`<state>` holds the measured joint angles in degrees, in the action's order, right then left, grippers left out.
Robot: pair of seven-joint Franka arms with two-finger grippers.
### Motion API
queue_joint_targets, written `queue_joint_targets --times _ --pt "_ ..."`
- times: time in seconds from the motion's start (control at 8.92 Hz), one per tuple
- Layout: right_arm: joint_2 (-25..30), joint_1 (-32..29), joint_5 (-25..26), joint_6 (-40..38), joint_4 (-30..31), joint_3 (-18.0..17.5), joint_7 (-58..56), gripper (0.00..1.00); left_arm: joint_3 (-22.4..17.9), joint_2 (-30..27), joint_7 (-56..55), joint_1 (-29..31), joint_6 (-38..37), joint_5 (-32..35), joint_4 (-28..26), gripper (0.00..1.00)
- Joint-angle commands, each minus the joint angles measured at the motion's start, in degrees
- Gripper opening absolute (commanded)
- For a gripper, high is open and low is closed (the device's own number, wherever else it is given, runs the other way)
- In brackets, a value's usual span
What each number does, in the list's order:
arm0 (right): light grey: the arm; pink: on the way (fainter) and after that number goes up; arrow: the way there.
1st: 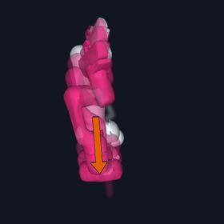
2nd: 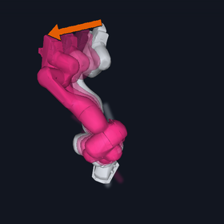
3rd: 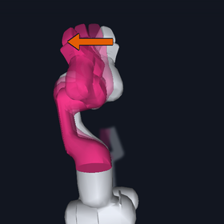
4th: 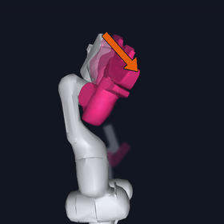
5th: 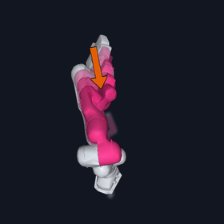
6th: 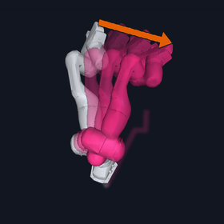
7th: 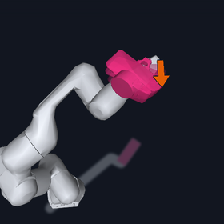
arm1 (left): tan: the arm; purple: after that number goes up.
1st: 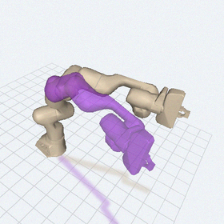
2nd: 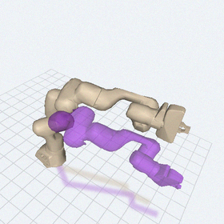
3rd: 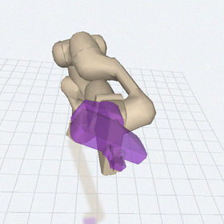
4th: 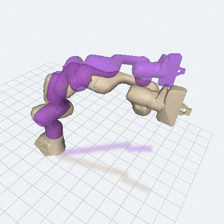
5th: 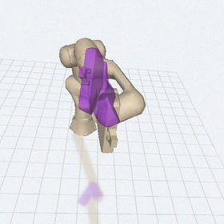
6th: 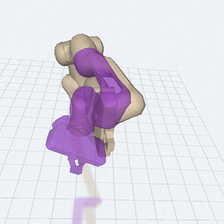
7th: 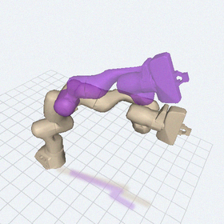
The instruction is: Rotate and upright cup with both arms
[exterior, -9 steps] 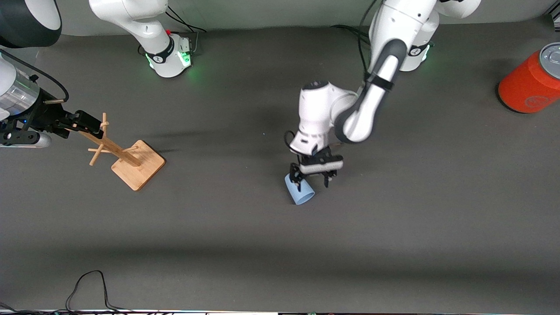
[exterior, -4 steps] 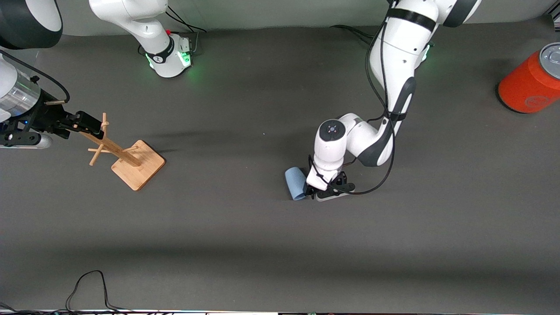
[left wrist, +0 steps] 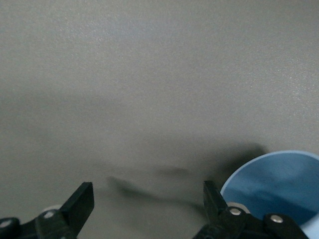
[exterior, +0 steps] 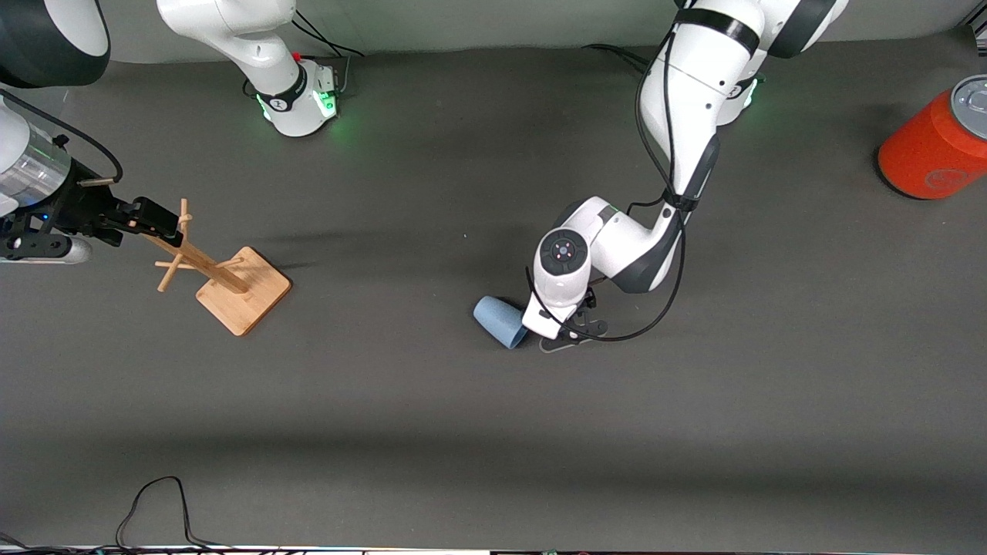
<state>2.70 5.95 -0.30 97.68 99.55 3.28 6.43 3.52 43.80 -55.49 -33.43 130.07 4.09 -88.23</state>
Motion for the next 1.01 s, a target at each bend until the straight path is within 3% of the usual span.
queue_joint_targets --times 0.0,0.34,0.56,0.9 --pt "-0.6 -0.2 -0.2 -1.3 -1.5 -0.2 -0.6 1.0 0.1 2.2 4.0 1.0 -6.2 -5.8 6.7 0.98" --pt "-0.3 -0.1 -0.3 -1.3 -1.6 -0.4 -0.2 1.0 0.2 4.6 10.3 6.3 -12.2 -19.8 11.7 0.98" --pt "-0.2 -0.1 -0.4 -1.3 -1.6 -0.4 -0.5 1.0 0.3 9.6 10.2 8.5 -12.4 -28.3 16.3 0.98" --pt "-0.4 -0.1 -0.4 -1.3 -1.5 -0.4 -0.5 1.0 0.3 12.5 9.8 8.6 -11.6 -41.7 17.1 0.98"
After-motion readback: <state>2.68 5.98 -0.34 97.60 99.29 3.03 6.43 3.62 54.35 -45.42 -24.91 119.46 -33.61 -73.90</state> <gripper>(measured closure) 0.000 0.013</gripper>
